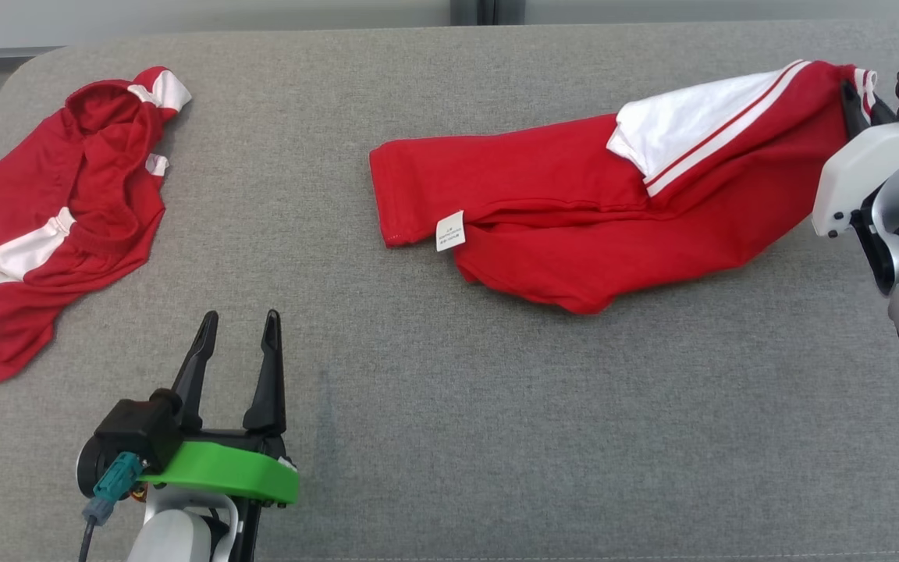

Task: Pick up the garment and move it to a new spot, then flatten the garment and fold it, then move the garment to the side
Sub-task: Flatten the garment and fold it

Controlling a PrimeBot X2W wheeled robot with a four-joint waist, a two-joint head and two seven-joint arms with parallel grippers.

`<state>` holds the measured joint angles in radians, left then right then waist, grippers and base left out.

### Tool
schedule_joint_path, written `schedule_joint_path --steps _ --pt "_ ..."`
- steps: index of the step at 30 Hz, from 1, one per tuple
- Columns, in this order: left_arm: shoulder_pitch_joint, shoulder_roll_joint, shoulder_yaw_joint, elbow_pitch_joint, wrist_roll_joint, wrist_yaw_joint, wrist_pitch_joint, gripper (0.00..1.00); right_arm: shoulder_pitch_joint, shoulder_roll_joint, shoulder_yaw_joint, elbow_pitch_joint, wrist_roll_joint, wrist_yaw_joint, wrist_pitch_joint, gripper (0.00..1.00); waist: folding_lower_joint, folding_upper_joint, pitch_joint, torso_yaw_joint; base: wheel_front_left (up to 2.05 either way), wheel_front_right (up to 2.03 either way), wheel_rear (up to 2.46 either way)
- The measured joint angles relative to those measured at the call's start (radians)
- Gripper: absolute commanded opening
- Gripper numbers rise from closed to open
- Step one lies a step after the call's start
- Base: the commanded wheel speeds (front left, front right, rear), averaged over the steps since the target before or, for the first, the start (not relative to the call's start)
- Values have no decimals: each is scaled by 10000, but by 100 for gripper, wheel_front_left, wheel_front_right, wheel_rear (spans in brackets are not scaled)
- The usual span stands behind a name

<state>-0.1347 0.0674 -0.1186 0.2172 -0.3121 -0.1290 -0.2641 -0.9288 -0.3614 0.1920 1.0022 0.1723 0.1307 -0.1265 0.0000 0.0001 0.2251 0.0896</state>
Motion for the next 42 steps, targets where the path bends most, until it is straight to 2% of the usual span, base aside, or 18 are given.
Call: schedule_joint_path --steps 2,3,4,10,13,19,25,35,42 --pt "-1 0 2 13 0 0 0 100 91 75 -267 199 -98 2 -2 0 0 0 -17 -1 0 0 0" --pt "-1 0 4 27 0 0 0 100 128 69 -451 393 -159 2 188 25 0 0 -34 -5 0 0 0" --pt "-1 0 4 48 0 0 0 100 219 56 -602 587 -257 0 372 100 0 0 -58 -8 0 0 0" --pt "5 -13 75 90 0 0 0 100 606 -58 -1607 999 -880 0 830 100 0 0 -242 -10 0 0 0" --pt "53 -33 167 96 0 0 0 100 956 119 -2125 991 -1179 0 1181 100 0 0 -356 -41 0 0 0" --pt "241 -79 278 48 0 0 0 100 1387 993 -2477 -123 -1287 2 1785 100 0 0 -498 -124 0 0 0" --pt "185 -104 213 -144 6 0 0 100 1264 1340 -2560 -1129 -947 0 3601 100 0 0 -229 -84 0 0 0" --pt "-460 -98 -173 -554 56 0 0 100 -322 782 -3622 -1588 -1174 0 5841 100 0 0 840 312 0 0 0" --pt "-871 -61 -290 -1058 82 0 0 100 -990 -36 -2871 -1837 -1114 0 7448 100 0 0 1878 762 0 0 0"
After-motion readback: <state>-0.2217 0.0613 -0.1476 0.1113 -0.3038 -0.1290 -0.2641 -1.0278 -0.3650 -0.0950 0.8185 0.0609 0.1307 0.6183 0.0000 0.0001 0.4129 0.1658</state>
